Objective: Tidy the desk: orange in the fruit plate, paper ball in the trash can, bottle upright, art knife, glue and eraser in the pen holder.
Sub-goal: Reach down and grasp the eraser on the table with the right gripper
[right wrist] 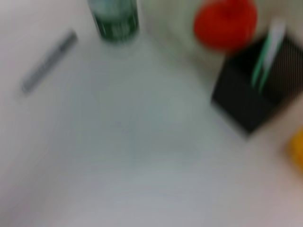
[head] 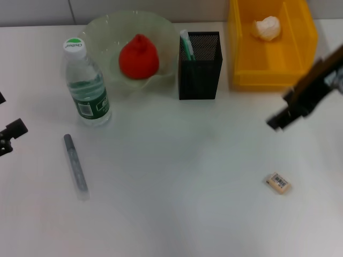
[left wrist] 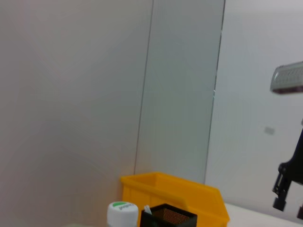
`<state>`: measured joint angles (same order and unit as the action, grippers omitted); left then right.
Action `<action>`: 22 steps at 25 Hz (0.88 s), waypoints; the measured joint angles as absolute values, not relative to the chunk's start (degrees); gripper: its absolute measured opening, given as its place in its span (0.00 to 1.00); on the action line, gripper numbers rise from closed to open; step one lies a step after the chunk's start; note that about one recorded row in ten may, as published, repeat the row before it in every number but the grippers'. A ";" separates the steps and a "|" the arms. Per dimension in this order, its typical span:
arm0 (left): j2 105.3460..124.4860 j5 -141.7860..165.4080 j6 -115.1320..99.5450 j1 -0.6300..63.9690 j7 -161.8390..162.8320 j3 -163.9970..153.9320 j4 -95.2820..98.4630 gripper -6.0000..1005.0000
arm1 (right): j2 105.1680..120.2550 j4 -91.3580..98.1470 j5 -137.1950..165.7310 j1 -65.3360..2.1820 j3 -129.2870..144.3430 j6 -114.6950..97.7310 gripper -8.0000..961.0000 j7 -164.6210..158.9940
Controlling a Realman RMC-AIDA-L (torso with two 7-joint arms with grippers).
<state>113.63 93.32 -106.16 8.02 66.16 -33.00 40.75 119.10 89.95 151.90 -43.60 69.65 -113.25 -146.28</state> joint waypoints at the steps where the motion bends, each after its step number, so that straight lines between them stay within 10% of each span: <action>1: 113.49 94.08 -106.16 8.35 66.11 -32.93 40.77 0.81 | 119.13 88.30 152.84 -43.60 70.66 -113.56 0.70 -147.12; 22: 113.09 98.11 -104.88 10.61 64.59 -32.43 40.34 0.81 | 119.62 76.05 155.60 -38.37 90.71 -102.32 0.65 -155.57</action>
